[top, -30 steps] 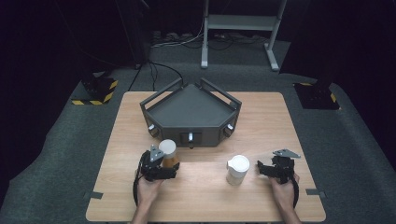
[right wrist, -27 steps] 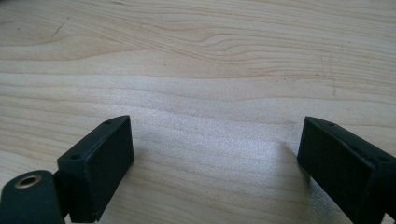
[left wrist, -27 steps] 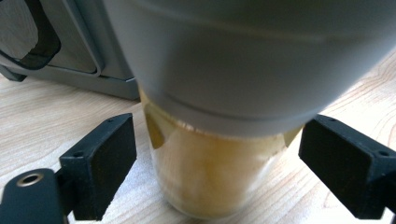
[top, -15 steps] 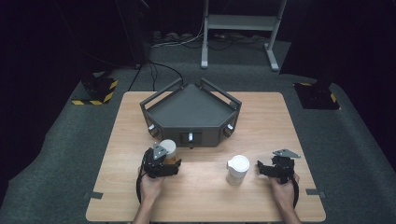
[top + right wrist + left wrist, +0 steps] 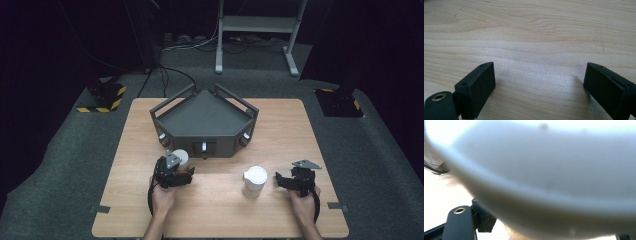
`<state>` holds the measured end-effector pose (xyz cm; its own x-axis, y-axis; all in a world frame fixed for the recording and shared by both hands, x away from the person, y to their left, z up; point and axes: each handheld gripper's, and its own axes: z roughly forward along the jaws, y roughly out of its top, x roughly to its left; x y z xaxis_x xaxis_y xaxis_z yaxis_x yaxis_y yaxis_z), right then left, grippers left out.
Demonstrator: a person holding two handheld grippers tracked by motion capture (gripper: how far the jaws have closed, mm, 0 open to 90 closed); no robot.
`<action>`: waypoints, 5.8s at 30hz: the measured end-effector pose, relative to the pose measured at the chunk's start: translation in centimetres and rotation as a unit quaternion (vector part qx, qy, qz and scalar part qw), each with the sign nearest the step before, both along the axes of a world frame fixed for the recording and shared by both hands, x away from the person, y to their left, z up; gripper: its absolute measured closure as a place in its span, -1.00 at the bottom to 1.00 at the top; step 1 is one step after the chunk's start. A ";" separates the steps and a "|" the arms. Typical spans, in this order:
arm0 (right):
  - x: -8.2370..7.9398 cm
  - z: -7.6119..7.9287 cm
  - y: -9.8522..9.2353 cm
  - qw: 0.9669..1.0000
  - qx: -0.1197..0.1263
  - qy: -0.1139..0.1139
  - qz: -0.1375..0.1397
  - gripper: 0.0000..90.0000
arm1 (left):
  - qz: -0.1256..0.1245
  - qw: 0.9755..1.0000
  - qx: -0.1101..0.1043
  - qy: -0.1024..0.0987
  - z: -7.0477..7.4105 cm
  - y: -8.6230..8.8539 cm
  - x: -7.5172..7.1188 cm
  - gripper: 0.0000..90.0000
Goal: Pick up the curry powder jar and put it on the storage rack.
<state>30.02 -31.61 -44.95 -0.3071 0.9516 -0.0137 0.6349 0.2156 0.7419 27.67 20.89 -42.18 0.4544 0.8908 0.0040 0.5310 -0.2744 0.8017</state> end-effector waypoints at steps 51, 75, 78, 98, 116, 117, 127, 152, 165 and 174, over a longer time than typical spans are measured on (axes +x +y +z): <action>0.0 0.0 0.0 1.000 0.000 0.000 0.000 -0.79 | -0.004 1.000 -0.003 0.007 2.2 0.5 0.3 -0.29; 0.0 0.0 0.0 1.000 0.000 0.000 0.000 -0.79 | -0.046 0.999 -0.005 0.014 8.3 1.2 1.9 -0.29; 0.0 0.0 0.0 1.000 0.000 0.000 0.000 -0.79 | -0.053 0.998 -0.007 0.014 9.0 1.2 2.2 -0.29; 0.0 0.0 0.0 1.000 0.000 0.000 0.000 -0.79 | -0.078 0.996 -0.004 0.037 14.4 0.7 5.5 -0.29; 0.0 0.0 0.0 1.000 0.000 0.001 0.000 -0.79 | -0.065 0.997 0.002 0.050 17.5 0.2 9.3 -0.28; 0.0 0.0 0.0 1.000 0.000 0.001 0.001 -0.79 | -0.062 0.997 0.004 0.050 17.6 0.1 9.5 -0.28; 0.0 0.0 0.0 1.000 0.000 0.001 0.001 -0.80 | -0.039 0.997 0.018 0.059 17.8 -0.8 11.9 -0.28; 0.0 0.0 0.0 1.000 0.000 0.001 0.003 -0.81 | -0.008 0.997 0.027 0.074 17.2 -2.7 15.4 -0.28; 0.1 0.0 0.0 1.000 0.000 0.001 0.003 -0.81 | -0.003 0.996 0.031 0.079 16.7 -2.6 15.6 -0.28; 0.0 0.0 0.0 1.000 0.000 0.001 0.003 -0.81 | -0.005 0.996 0.031 0.083 16.5 -2.7 15.9 -0.28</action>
<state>30.07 -31.65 -44.94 -0.3121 0.9500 -0.0129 0.6354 0.2188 0.7405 43.56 18.15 -25.71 0.4626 0.8864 -0.0165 0.6520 -0.3275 0.6838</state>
